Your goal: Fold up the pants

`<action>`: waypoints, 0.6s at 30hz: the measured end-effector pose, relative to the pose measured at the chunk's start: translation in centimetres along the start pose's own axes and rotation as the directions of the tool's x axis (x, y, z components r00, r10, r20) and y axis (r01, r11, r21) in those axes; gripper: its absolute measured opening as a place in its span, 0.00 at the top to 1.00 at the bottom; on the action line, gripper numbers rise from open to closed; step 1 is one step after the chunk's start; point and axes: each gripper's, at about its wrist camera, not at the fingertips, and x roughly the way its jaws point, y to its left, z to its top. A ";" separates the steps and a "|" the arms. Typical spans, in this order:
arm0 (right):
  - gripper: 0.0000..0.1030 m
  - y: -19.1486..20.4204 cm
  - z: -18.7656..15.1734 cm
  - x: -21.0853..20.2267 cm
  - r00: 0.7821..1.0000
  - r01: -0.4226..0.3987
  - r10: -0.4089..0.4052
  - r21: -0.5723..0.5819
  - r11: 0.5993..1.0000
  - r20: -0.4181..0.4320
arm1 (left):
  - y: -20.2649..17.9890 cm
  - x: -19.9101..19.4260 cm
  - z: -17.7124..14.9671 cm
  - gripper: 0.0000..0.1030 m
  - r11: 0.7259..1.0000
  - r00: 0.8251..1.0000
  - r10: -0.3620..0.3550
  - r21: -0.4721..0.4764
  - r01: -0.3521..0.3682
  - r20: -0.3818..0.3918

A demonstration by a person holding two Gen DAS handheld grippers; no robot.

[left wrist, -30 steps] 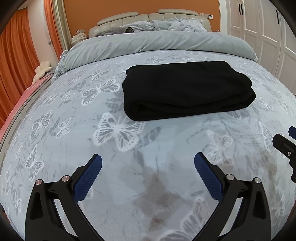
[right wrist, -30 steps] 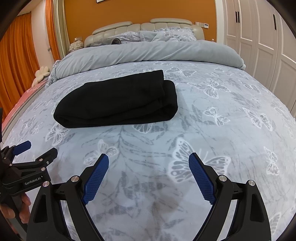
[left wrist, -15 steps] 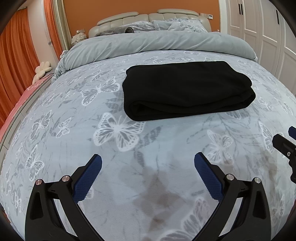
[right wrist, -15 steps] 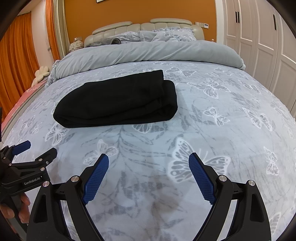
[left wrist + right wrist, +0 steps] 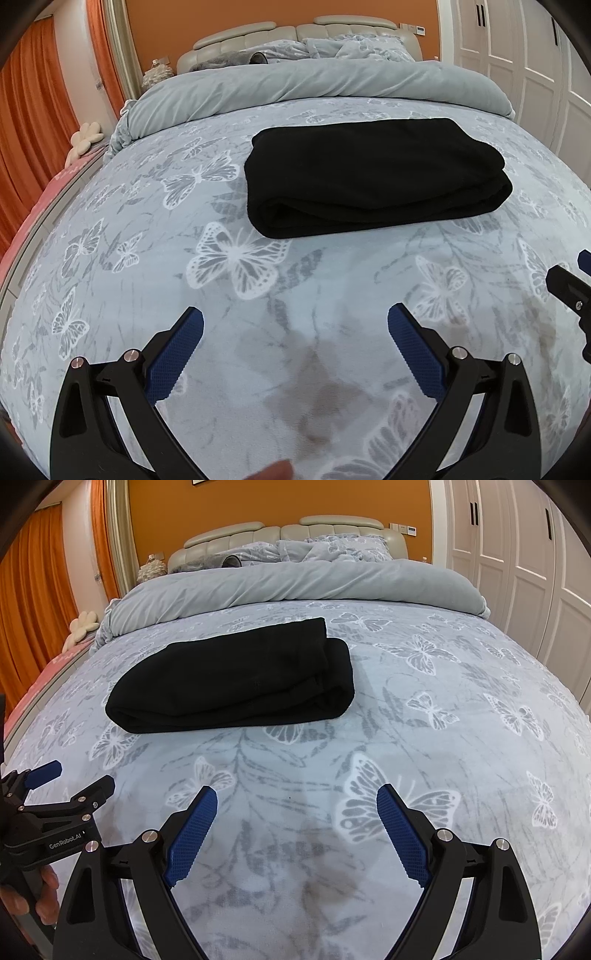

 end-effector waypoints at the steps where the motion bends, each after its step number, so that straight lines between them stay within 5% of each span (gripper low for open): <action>1: 0.16 0.0 0.0 0.0 1.000 0.001 -0.001 -0.001 1.000 0.000 | 0.0 0.0 0.0 0.05 1.000 1.000 -0.004 0.000 0.004 -0.002; 7: 0.16 0.1 -0.1 0.0 1.000 -0.001 0.001 -0.001 1.000 -0.003 | -0.4 0.0 0.0 0.05 1.000 1.000 0.010 0.016 -0.010 0.008; 12: 0.16 0.0 -0.3 0.1 1.000 -0.002 0.002 -0.005 1.000 -0.004 | 0.4 -0.4 -0.2 0.05 0.998 0.998 0.030 -0.059 -0.027 0.059; 18: 0.16 -0.1 -0.4 0.2 1.000 -0.005 0.005 -0.009 1.000 -0.010 | 0.5 -0.7 -0.4 0.05 0.996 0.997 -0.045 -0.071 0.049 0.058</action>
